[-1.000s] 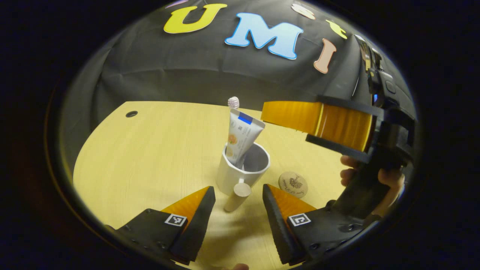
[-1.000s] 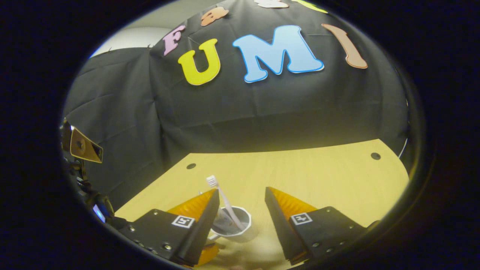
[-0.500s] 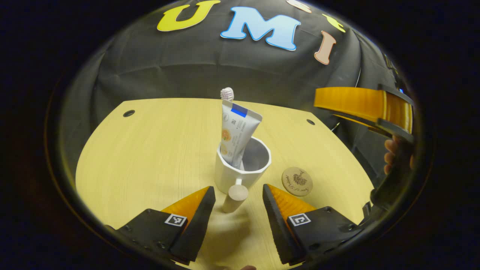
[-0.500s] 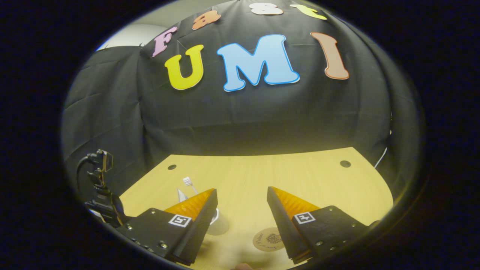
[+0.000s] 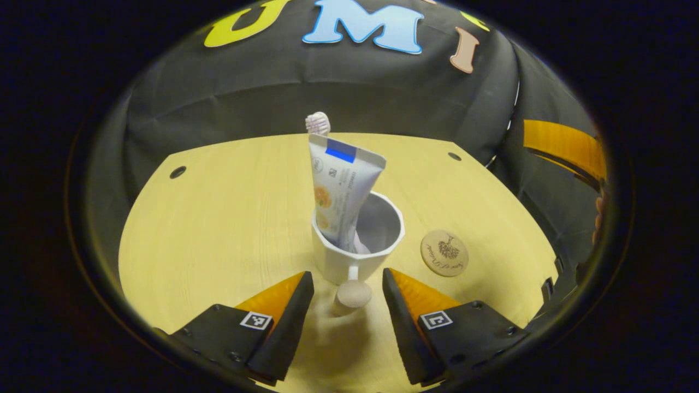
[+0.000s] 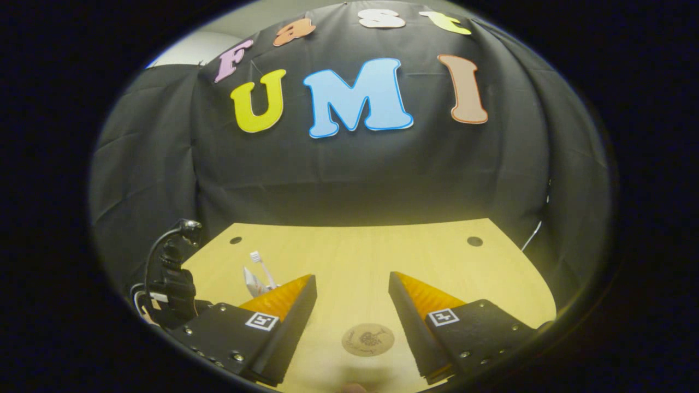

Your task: Put the toothbrush and toothpaste on the desktop into the cup, then pick up the cup and place it on the coaster on the desktop.

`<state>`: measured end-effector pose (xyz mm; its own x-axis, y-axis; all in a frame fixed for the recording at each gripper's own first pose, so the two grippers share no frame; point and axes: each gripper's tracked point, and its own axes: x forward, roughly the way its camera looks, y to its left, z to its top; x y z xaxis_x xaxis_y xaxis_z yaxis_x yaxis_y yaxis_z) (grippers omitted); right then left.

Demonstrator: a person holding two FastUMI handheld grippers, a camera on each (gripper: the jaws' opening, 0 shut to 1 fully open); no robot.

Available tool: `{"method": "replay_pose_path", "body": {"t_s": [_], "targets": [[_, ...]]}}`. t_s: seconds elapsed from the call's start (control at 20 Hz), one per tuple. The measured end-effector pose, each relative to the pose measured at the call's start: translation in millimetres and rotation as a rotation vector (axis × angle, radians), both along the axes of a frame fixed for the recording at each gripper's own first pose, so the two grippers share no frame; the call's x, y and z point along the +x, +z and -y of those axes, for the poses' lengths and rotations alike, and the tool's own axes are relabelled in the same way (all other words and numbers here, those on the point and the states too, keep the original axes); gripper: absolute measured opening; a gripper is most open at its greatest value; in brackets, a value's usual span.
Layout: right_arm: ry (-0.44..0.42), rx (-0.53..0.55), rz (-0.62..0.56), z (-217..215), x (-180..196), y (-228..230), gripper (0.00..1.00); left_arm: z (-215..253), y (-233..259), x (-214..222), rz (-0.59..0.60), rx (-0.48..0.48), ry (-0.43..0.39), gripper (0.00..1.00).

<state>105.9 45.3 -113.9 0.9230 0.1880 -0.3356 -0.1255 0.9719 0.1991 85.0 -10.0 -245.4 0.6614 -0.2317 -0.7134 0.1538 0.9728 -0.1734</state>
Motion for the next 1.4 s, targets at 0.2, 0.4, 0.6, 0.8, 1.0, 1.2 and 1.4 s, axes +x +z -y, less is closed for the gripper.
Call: {"method": "replay_pose_path", "body": {"t_s": [0.2, 0.4, 0.6, 0.8, 1.0, 1.2, 1.4], "targets": [[-0.020, 0.006, -0.024, 10, -9, -6, 0.84, 4, -8, 1, -0.037, -0.002, -0.012, 0.67], [-0.029, 0.013, -0.048, 16, -17, -13, 0.84, 5, -16, 1, -0.069, 0.005, -0.014, 0.41], [-0.039, 0.019, -0.068, 21, -24, -19, 0.84, 3, -21, 4, -0.083, 0.027, -0.011, 0.38], [-0.043, 0.028, -0.085, 24, -31, -24, 0.84, 1, -22, 5, -0.067, 0.086, -0.006, 0.34], [-0.050, 0.025, -0.094, 28, -34, -26, 0.84, 3, -22, 7, -0.052, 0.103, -0.002, 0.27], [-0.056, 0.022, -0.098, 32, -36, -27, 0.84, 4, -22, 10, -0.034, 0.108, 0.026, 0.19], [-0.062, 0.024, -0.098, 36, -36, -28, 0.84, 5, -20, 11, -0.017, 0.111, 0.034, 0.21]]}}
